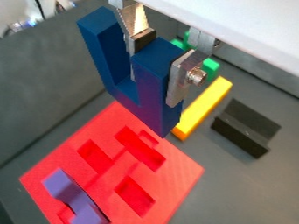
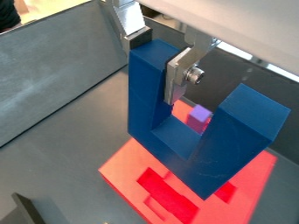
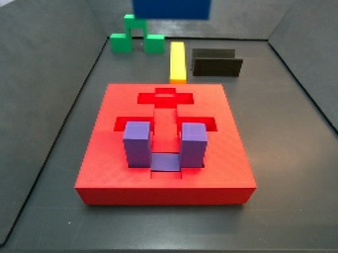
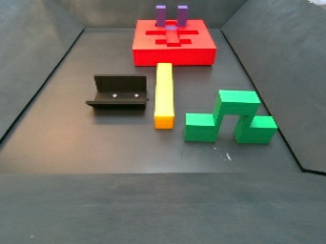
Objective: Pick up the blue object. Move up. Place the blue object on the fixture. Regrasp the blue object. Move to above the board. Insert the blue object.
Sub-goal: Insert the blue object.
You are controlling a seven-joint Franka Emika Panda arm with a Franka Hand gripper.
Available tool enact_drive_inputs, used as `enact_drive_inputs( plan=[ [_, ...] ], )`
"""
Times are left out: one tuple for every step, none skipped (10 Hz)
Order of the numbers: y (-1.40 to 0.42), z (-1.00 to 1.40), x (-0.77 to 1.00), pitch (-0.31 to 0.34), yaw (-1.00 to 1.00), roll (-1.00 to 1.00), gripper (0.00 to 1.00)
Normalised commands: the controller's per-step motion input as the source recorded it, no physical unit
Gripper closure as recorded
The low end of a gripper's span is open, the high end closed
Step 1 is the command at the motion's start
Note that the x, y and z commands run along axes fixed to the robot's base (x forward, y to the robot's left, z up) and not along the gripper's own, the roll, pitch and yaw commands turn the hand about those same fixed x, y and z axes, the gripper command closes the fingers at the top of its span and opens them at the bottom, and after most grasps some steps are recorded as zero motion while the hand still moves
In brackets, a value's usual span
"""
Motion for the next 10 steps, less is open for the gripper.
enact_drive_inputs(
  plan=[
    [0.13,-0.62,0.31,-0.137,0.0,-0.26,1.0],
    [0.11,-0.73,0.14,0.0,0.0,-0.22,1.0],
    [0.08,-0.73,0.03,0.047,0.0,-0.22,1.0],
    [0.0,-0.61,0.01,0.027,0.0,-0.27,1.0],
    [0.0,-0.54,0.06,0.0,0.0,-0.31,1.0],
    [0.09,-0.57,0.0,0.0,0.07,-0.3,1.0],
    [0.08,-0.52,0.0,-0.056,0.08,-0.11,1.0],
    [0.08,-0.65,0.0,-0.071,0.14,-0.1,1.0],
    [0.05,-0.67,-0.01,-0.073,0.23,-0.11,1.0],
    [0.0,-0.21,-0.27,-0.079,0.07,-0.07,1.0]
  ],
)
